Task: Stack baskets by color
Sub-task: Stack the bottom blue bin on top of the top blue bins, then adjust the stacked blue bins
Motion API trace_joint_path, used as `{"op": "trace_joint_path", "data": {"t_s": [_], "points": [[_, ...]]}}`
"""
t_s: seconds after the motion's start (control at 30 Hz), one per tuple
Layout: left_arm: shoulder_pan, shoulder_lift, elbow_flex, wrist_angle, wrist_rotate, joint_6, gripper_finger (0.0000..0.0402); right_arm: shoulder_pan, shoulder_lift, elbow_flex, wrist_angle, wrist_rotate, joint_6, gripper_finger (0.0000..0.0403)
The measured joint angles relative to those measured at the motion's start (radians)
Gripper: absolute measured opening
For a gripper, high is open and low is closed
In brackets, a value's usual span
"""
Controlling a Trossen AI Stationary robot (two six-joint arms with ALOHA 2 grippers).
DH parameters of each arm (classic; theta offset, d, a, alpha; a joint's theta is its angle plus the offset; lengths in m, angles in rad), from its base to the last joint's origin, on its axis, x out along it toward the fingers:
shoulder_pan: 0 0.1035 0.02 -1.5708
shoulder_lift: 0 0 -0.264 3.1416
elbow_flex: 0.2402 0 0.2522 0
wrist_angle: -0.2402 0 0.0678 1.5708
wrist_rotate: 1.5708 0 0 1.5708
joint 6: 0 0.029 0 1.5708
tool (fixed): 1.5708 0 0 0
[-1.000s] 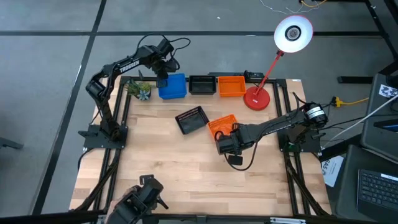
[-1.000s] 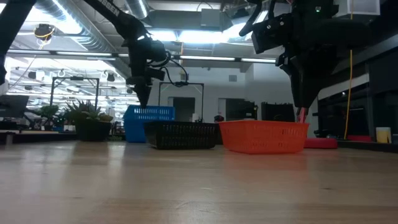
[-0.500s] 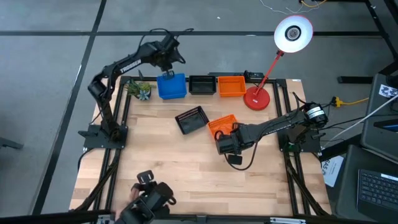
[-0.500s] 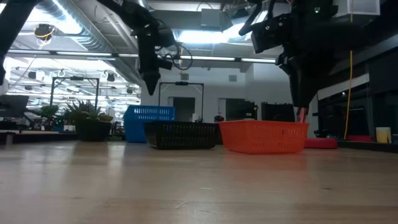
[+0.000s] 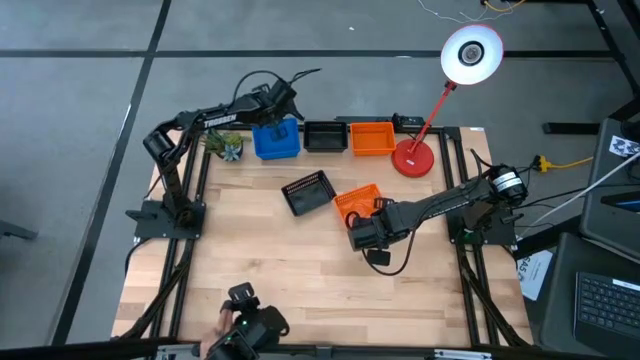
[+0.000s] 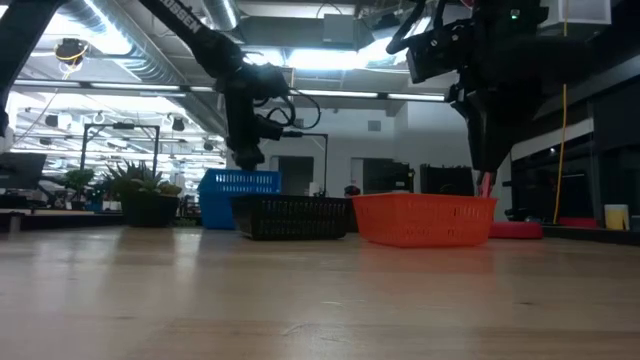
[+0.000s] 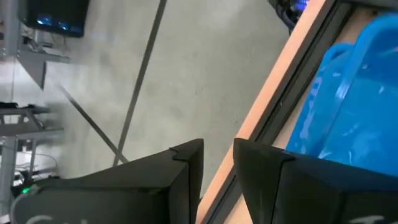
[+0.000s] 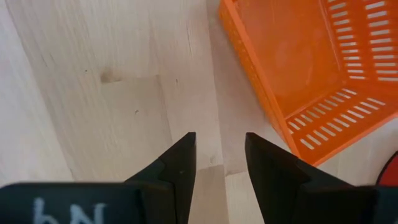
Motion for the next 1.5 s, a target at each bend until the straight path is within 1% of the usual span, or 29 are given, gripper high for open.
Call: {"op": "trace_joint_path", "data": {"t_s": [0.13, 0.43, 0.6, 0.77, 0.9, 1.0, 1.03, 1.07, 1.1, 1.13, 1.23, 1.27, 1.3, 1.33, 1.43, 1.5], "points": [[0.003, 0.0, -0.032, 0.007, 0.031, -0.006, 0.008, 0.0, 0.0, 0.0, 0.0, 0.0, 0.0, 0.0138], [0.005, 0.002, -0.037, 0.05, 0.022, -0.023, 0.008, 0.0, 0.0, 0.0, 0.0, 0.0, 0.013, 0.0138], [0.0, 0.053, -0.037, 0.112, 0.012, -0.026, 0.008, 0.001, 0.0, 0.0, 0.001, 0.001, 0.033, 0.0139], [-0.016, 0.101, -0.04, 0.106, -0.035, 0.011, 0.008, 0.013, 0.0, 0.0, 0.0, 0.003, 0.03, 0.0138], [-0.05, 0.062, -0.039, 0.111, -0.113, 0.078, 0.008, 0.022, 0.0, 0.0, -0.003, 0.002, 0.027, 0.0138], [-0.079, -0.003, -0.039, 0.078, -0.11, 0.093, 0.008, 0.023, 0.0, 0.0, -0.003, 0.003, 0.025, 0.0138], [-0.089, -0.03, -0.038, 0.053, -0.085, 0.087, 0.008, 0.023, 0.0, 0.0, -0.003, 0.005, 0.024, 0.0138], [-0.099, -0.06, -0.037, 0.01, -0.038, 0.073, 0.008, 0.023, 0.0, 0.0, -0.003, 0.012, 0.021, 0.0138], [-0.107, -0.09, -0.037, -0.043, 0.031, 0.048, 0.008, 0.023, 0.0, 0.0, -0.003, 0.019, 0.011, 0.0138], [-0.116, -0.118, -0.037, -0.108, 0.118, 0.019, 0.008, 0.023, 0.0, 0.0, -0.003, 0.023, 0.004, 0.0138], [-0.135, -0.189, -0.037, -0.32, 0.428, -0.092, 0.008, 0.023, 0.0, 0.0, -0.003, 0.026, -0.002, 0.0138], [-0.14, -0.204, -0.037, -0.382, 0.51, -0.124, 0.008, 0.023, 0.0, 0.0, -0.003, 0.026, -0.003, 0.0138], [-0.145, -0.214, -0.042, -0.422, 0.56, -0.145, 0.008, 0.023, 0.0, 0.0, -0.003, 0.026, -0.006, 0.0138], [-0.15, -0.219, -0.055, -0.441, 0.58, -0.153, 0.008, 0.023, 0.0, 0.0, -0.003, 0.026, -0.017, 0.0138], [-0.156, -0.207, -0.127, -0.417, 0.577, -0.157, 0.0077, 0.022, 0.0, 0.0, -0.003, 0.027, -0.035, 0.0139], [-0.156, -0.181, -0.187, -0.331, 0.577, -0.157, 0.0074, 0.02, 0.0, 0.0, -0.002, 0.027, -0.028, 0.0139]]}}
